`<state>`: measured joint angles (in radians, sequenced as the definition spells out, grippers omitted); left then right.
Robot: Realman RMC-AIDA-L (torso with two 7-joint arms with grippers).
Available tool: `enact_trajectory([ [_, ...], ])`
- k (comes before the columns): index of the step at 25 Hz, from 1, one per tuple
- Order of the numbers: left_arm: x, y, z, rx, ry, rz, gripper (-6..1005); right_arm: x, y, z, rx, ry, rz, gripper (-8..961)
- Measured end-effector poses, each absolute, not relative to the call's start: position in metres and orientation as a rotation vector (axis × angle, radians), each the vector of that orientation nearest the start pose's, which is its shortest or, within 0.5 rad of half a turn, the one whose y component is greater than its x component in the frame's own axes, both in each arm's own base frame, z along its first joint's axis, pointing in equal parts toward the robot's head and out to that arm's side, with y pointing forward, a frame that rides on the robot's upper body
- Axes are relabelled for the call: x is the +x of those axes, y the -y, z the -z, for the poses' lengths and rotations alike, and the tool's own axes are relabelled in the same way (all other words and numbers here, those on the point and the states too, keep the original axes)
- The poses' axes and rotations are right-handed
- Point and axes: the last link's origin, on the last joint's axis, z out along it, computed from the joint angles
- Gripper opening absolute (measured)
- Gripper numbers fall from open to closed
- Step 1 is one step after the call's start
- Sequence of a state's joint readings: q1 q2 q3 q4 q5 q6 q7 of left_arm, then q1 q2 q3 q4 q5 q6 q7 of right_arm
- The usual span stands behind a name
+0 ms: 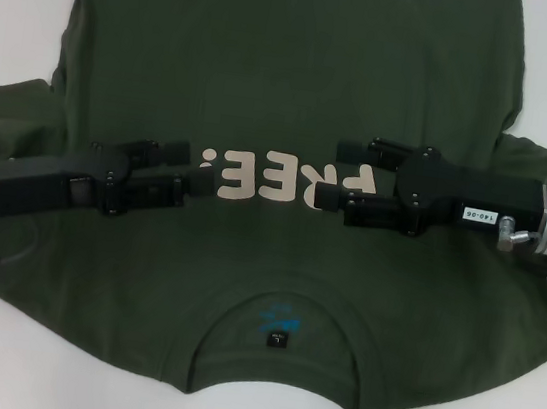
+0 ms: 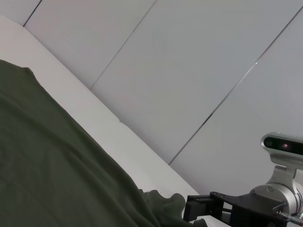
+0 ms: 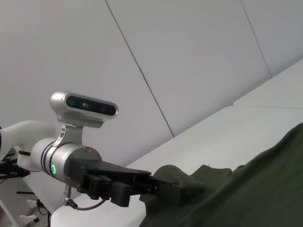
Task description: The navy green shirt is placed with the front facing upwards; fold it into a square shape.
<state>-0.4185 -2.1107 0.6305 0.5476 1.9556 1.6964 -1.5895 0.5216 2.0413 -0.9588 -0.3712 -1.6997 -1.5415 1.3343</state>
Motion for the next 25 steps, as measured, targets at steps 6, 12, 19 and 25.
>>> enact_trajectory([
  [6,-0.279,-0.275,0.019,-2.632,1.184,1.019,884,0.259,-0.301,0.043,-2.784,-0.836,-0.922,915],
  [12,-0.280,-0.275,0.019,-2.626,1.186,1.022,884,0.260,-0.300,0.043,-2.779,-0.840,-0.925,915],
  [19,-0.287,-0.280,0.006,-2.544,1.184,1.044,883,0.261,-0.300,0.043,-2.772,-0.845,-0.922,915],
  [25,-0.302,-0.287,-0.012,-2.445,1.207,0.991,883,0.262,-0.302,0.040,-2.750,-0.850,-0.934,914],
])
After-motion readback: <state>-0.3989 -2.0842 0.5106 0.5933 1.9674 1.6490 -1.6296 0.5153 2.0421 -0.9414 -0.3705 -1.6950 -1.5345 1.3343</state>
